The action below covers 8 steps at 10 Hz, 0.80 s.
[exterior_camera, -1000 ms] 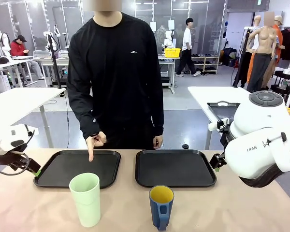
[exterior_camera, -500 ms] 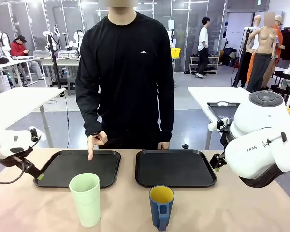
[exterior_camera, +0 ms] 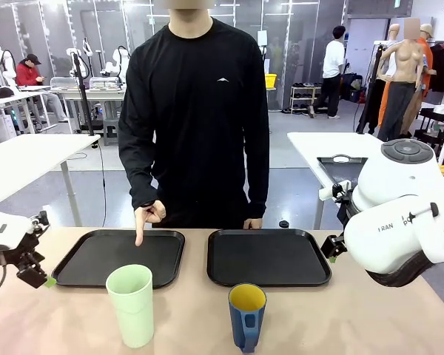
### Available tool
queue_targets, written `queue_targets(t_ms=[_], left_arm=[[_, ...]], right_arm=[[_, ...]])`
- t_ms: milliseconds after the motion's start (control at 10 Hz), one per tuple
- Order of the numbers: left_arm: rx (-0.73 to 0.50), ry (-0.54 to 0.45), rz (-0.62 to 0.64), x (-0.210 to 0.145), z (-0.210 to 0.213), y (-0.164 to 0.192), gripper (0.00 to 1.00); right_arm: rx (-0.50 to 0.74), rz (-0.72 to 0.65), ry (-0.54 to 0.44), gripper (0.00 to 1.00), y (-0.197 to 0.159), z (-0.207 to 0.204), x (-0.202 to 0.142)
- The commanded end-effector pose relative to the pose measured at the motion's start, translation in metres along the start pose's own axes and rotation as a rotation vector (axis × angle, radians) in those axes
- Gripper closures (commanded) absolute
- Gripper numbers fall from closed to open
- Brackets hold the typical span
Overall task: Sort and store the cups by type.
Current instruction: Pick up the Reusable plastic cup.
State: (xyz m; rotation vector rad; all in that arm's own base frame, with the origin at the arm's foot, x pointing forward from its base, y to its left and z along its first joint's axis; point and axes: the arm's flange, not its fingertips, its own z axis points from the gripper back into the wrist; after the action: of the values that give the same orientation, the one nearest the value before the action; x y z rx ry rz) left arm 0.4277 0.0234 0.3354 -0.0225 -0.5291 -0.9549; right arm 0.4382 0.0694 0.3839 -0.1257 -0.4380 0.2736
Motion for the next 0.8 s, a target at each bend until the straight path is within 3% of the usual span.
queue_targets(t_ms=[0,100,400,700], left_arm=[[-0.084,-0.067,-0.067,-0.048,-0.011,-0.042,0.0],[0.0,0.0,0.0,0.0,0.0,0.0,0.0],[-0.029,-0.023,-0.03,-0.009,-0.002,0.001,0.0],[-0.097,0.089,-0.293,-0.033,0.033,0.009,0.0]], right_arm=[[0.002,-0.003,0.002,0.0,0.0,-0.002,0.0],[0.002,-0.003,0.002,0.0,0.0,-0.002,0.0],[0.002,-0.003,0.002,0.0,0.0,-0.002,0.0],[0.002,-0.003,0.002,0.0,0.0,-0.002,0.0]])
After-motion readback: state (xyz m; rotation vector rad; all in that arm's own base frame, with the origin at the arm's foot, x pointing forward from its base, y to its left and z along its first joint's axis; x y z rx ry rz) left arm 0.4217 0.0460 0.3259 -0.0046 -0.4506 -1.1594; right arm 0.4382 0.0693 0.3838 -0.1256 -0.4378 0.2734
